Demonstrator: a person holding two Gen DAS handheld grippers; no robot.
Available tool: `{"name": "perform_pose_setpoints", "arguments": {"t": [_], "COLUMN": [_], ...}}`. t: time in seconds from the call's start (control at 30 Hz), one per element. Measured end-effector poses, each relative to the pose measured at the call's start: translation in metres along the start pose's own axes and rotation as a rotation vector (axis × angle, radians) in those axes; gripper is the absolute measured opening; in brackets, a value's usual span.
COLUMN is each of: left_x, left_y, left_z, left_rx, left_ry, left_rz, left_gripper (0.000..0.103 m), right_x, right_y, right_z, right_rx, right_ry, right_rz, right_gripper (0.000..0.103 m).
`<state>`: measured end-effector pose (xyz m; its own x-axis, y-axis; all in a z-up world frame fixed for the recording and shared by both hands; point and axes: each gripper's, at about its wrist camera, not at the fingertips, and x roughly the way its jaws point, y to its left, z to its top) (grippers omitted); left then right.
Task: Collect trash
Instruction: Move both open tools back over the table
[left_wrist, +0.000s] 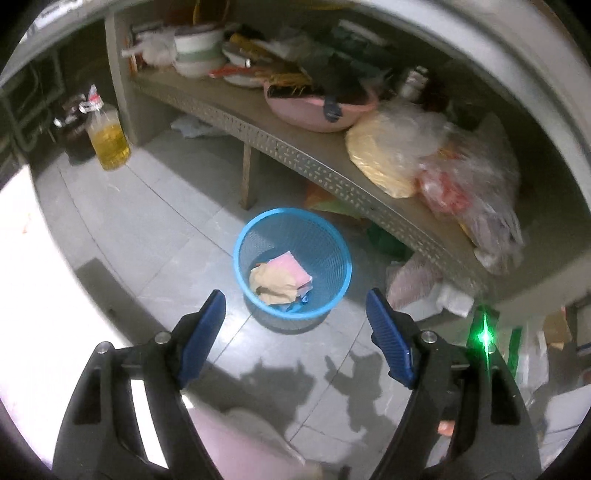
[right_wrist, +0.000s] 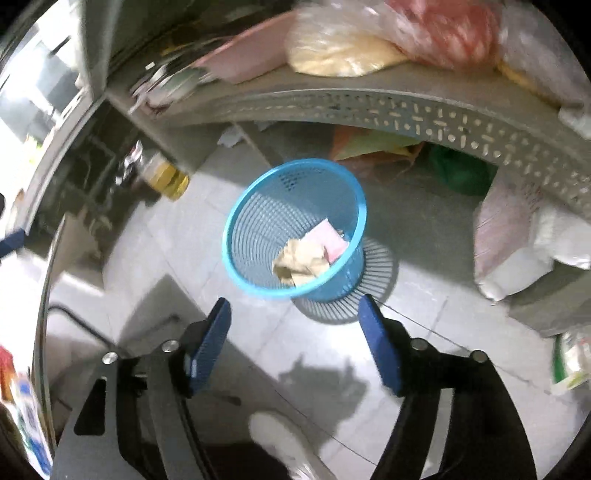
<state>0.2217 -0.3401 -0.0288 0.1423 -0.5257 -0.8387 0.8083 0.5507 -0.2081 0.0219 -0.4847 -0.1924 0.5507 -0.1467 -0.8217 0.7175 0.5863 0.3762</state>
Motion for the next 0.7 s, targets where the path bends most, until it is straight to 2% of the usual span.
{"name": "perform_pose_setpoints", "arguments": {"t": [0.17,0.3,0.47,0.53,0.6,0.7], "left_x": [-0.059,-0.098,-0.142,-0.158,-0.170,-0.187], "left_y": [-0.001,0.013,0.038,0.048,0.056,0.067], "left_z": [-0.049,-0.093,-0.144,-0.163,-0.179,-0.202], "left_rx": [0.014,-0.042,-0.143,-0.170,-0.188,-0.212], "left_ry": [-0.095,-0.161,-0.232,-0.259,-0.281,-0.317], "left_rz": [0.027,0.084,0.139,0.160,0.195,0.231], "left_gripper": [0.077,0.077,0.077,0.077,0.077,0.077], "right_x": [-0.050,-0.092,-0.131,-0.142,-0.151,-0.170], "right_y": [0.033,0.067,0.118,0.141,0.158,0.181], "right_z": [-0.015,-0.019,-0.038,-0.050,-0.059,-0.070], "right_rx": [-0.172,-0.308,-0.511,-0.622,-0.674,-0.719], "right_ry": [-0.056,-0.139,-0.247,-0.260,-0.267,-0.324], "right_rz": [-0.090,-0.138,-0.277,-0.287,-0.295,-0.250], "right_gripper": [0.085,0.096,0.096,0.096,0.096,0.096]}}
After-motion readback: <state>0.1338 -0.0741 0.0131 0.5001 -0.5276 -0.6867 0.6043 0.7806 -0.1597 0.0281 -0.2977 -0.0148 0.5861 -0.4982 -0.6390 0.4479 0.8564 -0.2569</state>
